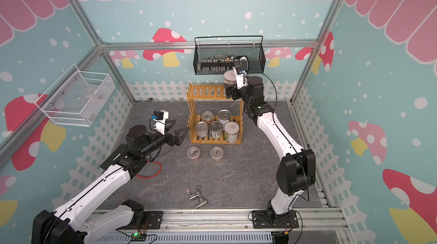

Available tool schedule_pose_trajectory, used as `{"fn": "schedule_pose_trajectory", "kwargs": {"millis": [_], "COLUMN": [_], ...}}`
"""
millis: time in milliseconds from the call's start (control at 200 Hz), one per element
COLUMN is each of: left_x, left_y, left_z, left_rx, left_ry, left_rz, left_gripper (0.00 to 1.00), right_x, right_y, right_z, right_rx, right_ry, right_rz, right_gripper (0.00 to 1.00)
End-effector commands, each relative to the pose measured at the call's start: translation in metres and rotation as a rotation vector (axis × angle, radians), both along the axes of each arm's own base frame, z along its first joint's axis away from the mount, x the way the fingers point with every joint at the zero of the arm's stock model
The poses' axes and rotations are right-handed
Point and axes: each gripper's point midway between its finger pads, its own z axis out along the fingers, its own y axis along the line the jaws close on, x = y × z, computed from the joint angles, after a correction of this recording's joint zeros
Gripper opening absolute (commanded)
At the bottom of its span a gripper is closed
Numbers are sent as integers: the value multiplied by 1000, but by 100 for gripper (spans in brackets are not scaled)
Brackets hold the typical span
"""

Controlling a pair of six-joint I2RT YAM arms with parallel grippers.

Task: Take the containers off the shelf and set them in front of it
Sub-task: 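Pick up a container from the shelf.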

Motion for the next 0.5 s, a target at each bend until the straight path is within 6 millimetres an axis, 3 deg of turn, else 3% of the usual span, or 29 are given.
{"fn": "schedule_pose_trajectory", "kwargs": {"millis": [0,495], "left_x": [0,1], "left_y": [-1,2], "left_z": [15,14], "left_rx": [-26,-27], "left_ry": [-32,-28], "left_rz": [-18,-12], "left_gripper": [99,99], "right_x": [8,35], "right_y": [-1,5], "right_z": [5,7], "right_rx": [11,57], "right_ry": [0,11], "right_rz": [-6,0], "right_gripper": [99,96]}}
